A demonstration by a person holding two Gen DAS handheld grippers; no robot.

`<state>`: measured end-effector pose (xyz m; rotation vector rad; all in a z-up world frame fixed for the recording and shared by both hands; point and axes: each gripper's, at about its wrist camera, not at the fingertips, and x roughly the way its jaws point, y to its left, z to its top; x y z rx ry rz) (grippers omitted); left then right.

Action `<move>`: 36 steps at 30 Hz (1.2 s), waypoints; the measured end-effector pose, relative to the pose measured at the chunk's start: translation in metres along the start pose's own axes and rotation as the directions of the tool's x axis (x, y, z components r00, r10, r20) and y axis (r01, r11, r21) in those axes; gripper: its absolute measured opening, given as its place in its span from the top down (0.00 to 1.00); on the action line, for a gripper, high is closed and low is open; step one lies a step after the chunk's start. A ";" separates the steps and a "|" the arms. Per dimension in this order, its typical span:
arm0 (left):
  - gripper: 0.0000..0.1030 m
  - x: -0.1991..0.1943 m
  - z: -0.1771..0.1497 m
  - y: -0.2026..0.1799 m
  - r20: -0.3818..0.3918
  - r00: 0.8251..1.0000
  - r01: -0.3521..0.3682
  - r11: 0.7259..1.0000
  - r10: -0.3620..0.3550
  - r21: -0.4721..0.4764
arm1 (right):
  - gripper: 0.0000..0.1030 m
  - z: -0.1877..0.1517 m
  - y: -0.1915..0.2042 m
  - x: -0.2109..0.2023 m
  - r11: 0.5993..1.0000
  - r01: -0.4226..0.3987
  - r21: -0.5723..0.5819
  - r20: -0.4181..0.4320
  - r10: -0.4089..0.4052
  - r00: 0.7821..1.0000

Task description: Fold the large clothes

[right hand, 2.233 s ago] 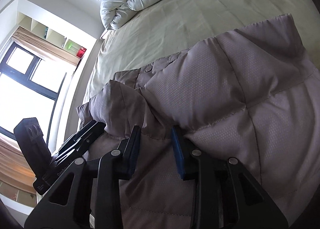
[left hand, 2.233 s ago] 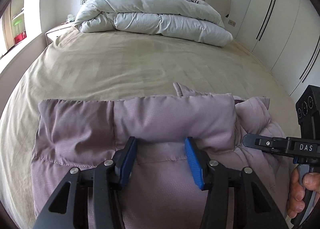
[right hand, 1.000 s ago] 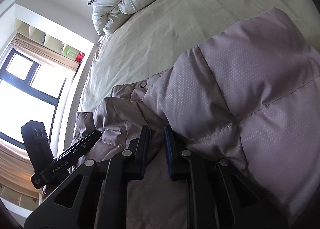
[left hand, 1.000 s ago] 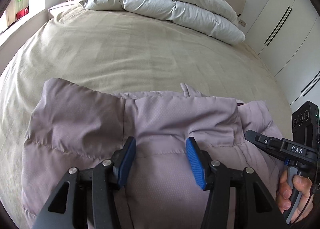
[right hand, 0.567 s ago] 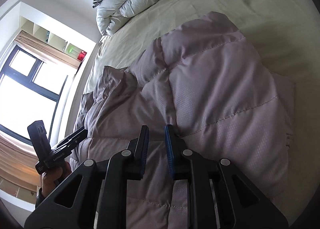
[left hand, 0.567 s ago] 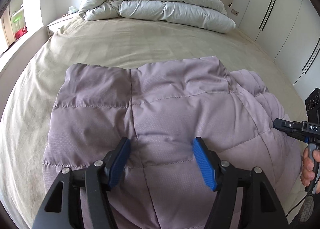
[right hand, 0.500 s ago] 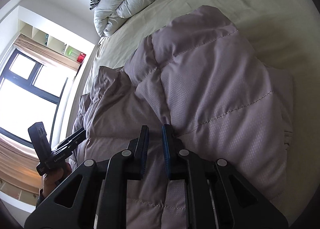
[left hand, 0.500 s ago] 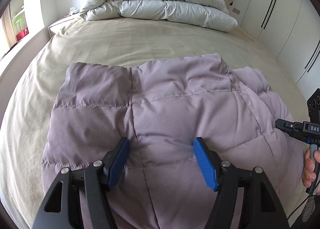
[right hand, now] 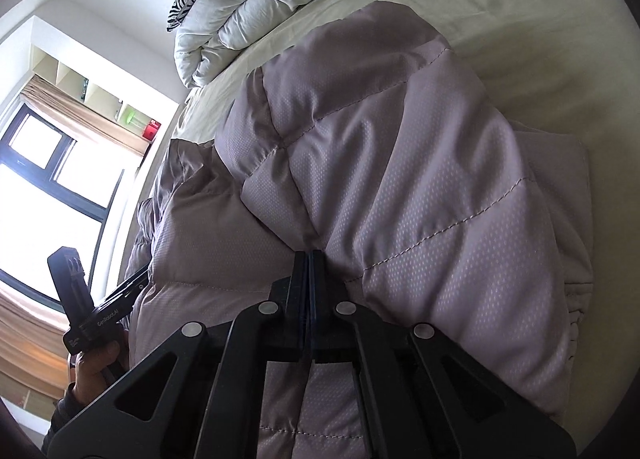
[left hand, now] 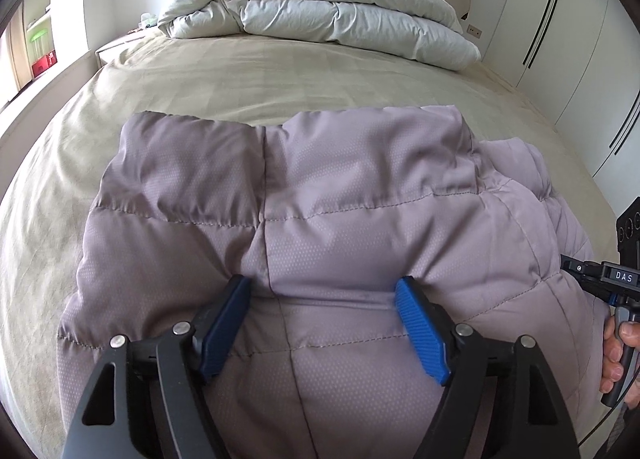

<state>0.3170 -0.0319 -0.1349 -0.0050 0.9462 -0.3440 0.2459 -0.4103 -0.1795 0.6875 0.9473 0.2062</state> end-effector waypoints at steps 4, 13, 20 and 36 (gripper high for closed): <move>0.27 -0.022 0.000 0.006 0.003 0.998 0.061 0.997 -0.061 -0.055 | 1.00 0.000 0.003 -0.004 1.000 -0.025 0.004 -0.001 0.025 1.000; 0.29 -0.088 -0.045 0.023 0.008 0.994 0.112 0.994 -0.112 0.012 | 0.96 -0.025 0.007 -0.074 0.986 -0.137 -0.090 -0.075 0.131 0.989; 0.26 -0.065 -0.052 0.022 -0.024 0.998 0.059 0.998 -0.058 0.022 | 1.00 -0.044 -0.017 -0.070 0.992 -0.116 -0.047 -0.061 0.113 0.992; 0.15 -0.113 -0.058 0.055 0.127 0.961 0.263 0.954 -0.245 -0.146 | 0.79 -0.052 0.003 -0.106 0.966 -0.255 -0.038 0.028 0.256 0.966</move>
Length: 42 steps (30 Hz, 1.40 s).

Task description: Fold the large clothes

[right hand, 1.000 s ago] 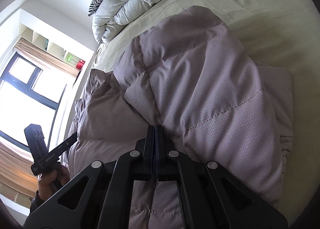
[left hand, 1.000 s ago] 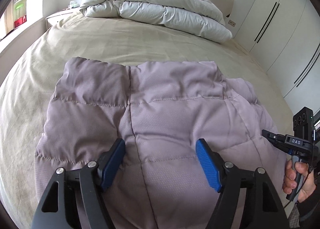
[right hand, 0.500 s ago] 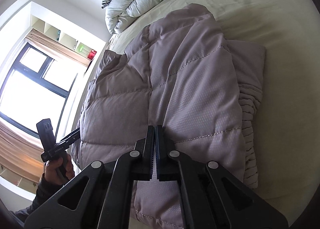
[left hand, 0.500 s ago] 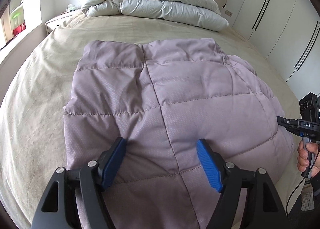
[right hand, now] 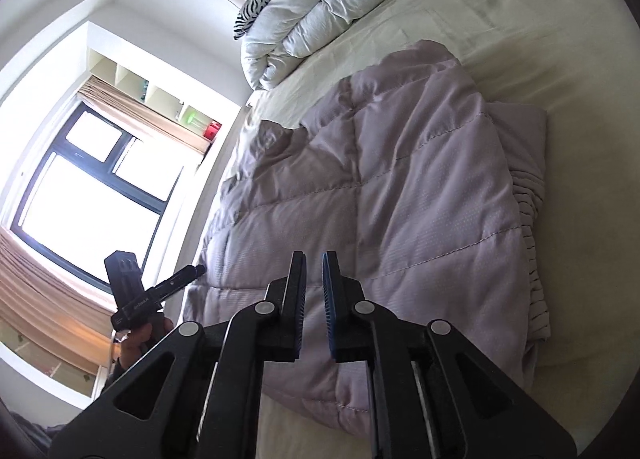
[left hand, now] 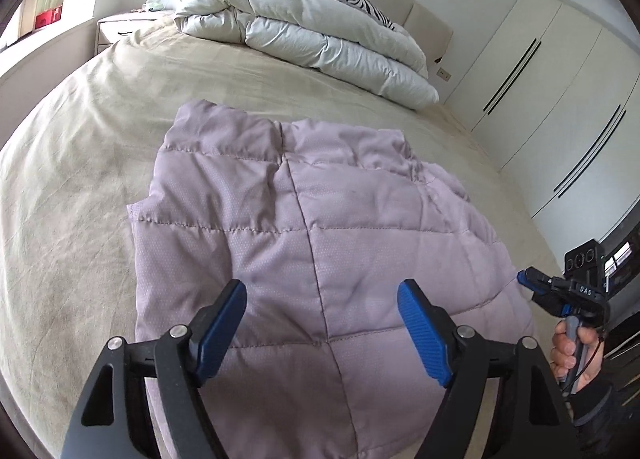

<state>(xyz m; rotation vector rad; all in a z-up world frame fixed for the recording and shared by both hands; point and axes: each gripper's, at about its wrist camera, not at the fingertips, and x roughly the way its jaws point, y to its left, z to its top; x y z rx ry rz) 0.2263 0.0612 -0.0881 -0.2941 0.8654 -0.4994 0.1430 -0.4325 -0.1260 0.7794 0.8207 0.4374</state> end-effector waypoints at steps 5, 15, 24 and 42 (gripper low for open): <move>0.00 -0.046 0.007 0.033 0.105 0.994 0.039 0.993 -0.028 -0.107 | 0.00 0.001 -0.006 -0.023 0.985 -0.141 0.097 0.066 0.135 0.989; 0.00 -0.046 0.003 0.133 0.028 0.998 0.068 0.938 -0.062 -0.341 | 0.00 0.027 -0.070 -0.041 0.982 0.072 0.172 0.008 -0.074 0.997; 0.00 0.009 -0.010 0.145 -0.089 0.978 0.143 0.917 -0.189 -0.371 | 0.00 0.040 -0.135 -0.015 0.962 0.103 0.251 -0.090 -0.082 0.993; 0.49 0.076 0.024 0.100 -0.259 0.935 0.153 0.936 -0.241 -0.318 | 0.22 0.055 -0.091 0.064 0.981 0.169 0.090 -0.267 -0.140 0.954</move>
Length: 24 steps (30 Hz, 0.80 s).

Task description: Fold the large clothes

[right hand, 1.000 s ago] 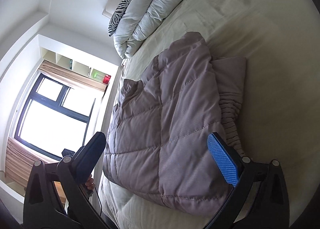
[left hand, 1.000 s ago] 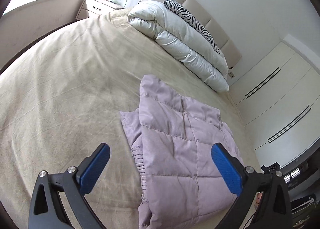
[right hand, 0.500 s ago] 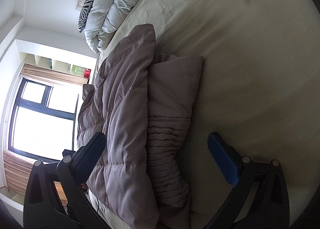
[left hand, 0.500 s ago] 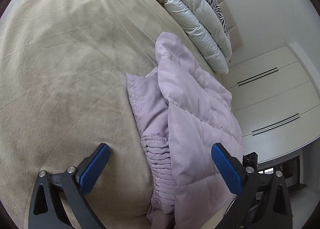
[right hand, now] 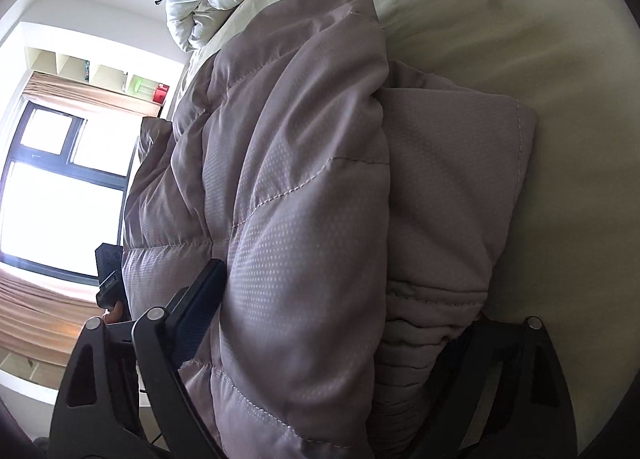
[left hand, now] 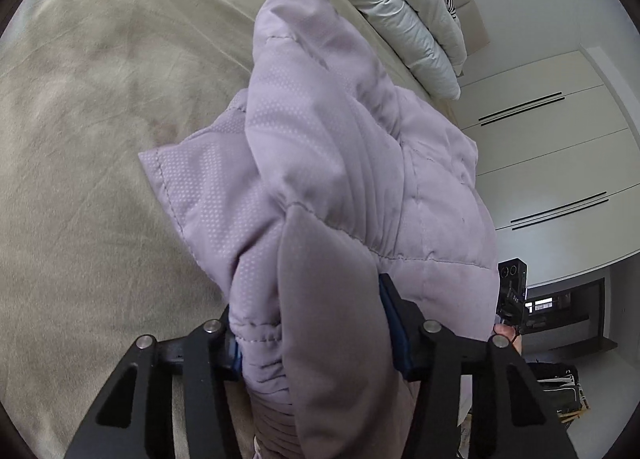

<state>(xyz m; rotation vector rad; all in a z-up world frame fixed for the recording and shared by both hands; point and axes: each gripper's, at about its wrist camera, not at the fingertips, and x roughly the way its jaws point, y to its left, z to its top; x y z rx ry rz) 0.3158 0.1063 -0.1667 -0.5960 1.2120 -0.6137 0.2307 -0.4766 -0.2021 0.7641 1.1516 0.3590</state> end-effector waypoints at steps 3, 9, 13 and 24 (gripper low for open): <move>0.58 -0.005 -0.004 -0.012 0.018 0.999 -0.048 0.998 0.048 0.035 | 0.38 -0.008 0.013 -0.007 0.998 0.042 -0.038 0.041 -0.040 0.998; 0.71 -0.035 -0.022 -0.043 0.050 0.996 -0.082 0.992 0.078 0.091 | 0.62 -0.030 0.055 -0.036 0.983 0.134 -0.126 0.132 -0.117 0.984; 0.72 -0.069 -0.055 -0.062 0.078 0.994 -0.083 0.988 0.073 0.133 | 0.64 -0.061 0.081 -0.061 0.975 0.133 -0.179 0.152 -0.106 0.983; 0.71 -0.138 -0.167 -0.045 0.079 0.993 -0.098 0.986 0.088 0.131 | 0.64 -0.186 0.111 -0.077 0.972 0.059 -0.228 0.105 -0.035 0.994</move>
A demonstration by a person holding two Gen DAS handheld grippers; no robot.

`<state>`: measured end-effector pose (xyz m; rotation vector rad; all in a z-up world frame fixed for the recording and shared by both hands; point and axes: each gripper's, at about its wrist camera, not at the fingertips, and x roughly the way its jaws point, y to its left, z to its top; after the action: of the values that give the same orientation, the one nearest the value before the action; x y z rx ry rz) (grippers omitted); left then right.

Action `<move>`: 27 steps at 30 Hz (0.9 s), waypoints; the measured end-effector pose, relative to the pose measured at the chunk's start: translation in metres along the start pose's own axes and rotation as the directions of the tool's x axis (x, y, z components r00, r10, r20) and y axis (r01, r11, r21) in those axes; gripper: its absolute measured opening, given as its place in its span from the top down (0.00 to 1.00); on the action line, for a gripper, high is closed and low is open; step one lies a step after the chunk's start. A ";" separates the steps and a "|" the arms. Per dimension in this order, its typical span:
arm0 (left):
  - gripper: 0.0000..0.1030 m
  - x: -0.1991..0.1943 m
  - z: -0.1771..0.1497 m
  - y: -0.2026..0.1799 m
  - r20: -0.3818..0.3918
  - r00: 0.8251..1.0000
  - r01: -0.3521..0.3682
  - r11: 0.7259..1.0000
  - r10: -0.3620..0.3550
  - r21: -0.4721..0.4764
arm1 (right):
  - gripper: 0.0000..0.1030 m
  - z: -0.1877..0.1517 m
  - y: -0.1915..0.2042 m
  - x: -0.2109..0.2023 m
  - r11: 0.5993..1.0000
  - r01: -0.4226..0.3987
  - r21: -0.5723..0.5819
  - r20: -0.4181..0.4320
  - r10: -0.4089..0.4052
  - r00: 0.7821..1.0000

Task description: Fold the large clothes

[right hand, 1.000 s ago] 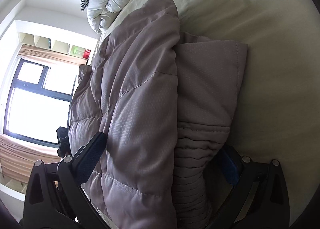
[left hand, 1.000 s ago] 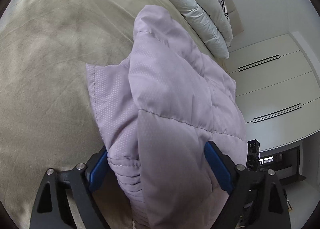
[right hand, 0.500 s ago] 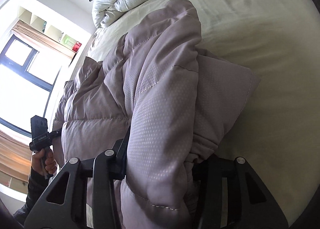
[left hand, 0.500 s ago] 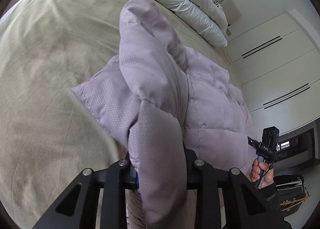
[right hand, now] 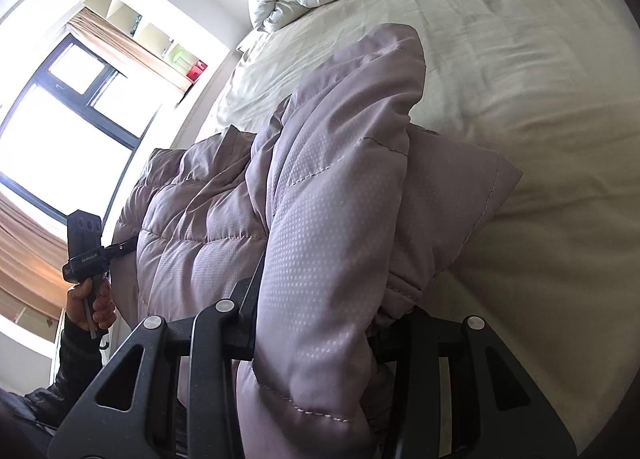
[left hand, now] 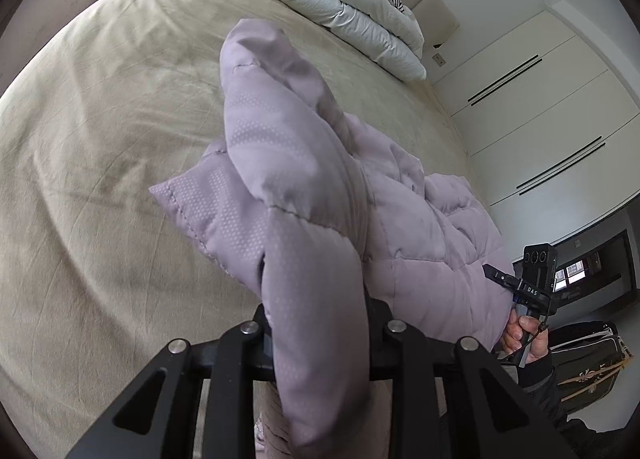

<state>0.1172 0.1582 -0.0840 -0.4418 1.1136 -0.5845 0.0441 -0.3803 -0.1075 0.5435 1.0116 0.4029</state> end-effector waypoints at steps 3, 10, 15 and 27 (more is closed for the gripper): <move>0.65 0.010 -0.015 0.020 -0.009 1.000 -0.003 0.999 0.002 -0.053 | 0.63 -0.019 -0.011 0.006 0.999 0.001 0.034 -0.014 0.000 1.000; 0.47 0.024 -0.019 0.034 0.038 0.999 -0.011 0.992 0.016 -0.125 | 0.25 -0.038 -0.046 0.018 0.983 0.030 0.180 -0.004 -0.030 1.000; 0.34 0.001 -0.026 0.032 0.101 0.993 -0.042 0.990 0.055 -0.134 | 0.24 -0.054 -0.056 0.005 0.975 0.011 0.220 0.027 -0.018 0.999; 0.00 -0.115 -0.075 -0.090 0.625 0.683 -0.546 0.833 0.377 0.094 | 0.24 -0.070 0.000 -0.108 0.960 0.262 0.095 0.329 -0.278 0.902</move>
<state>-0.0082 0.1597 0.0220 -0.0591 0.4905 -0.1094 -0.0689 -0.4233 -0.0631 0.4870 0.7481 0.0317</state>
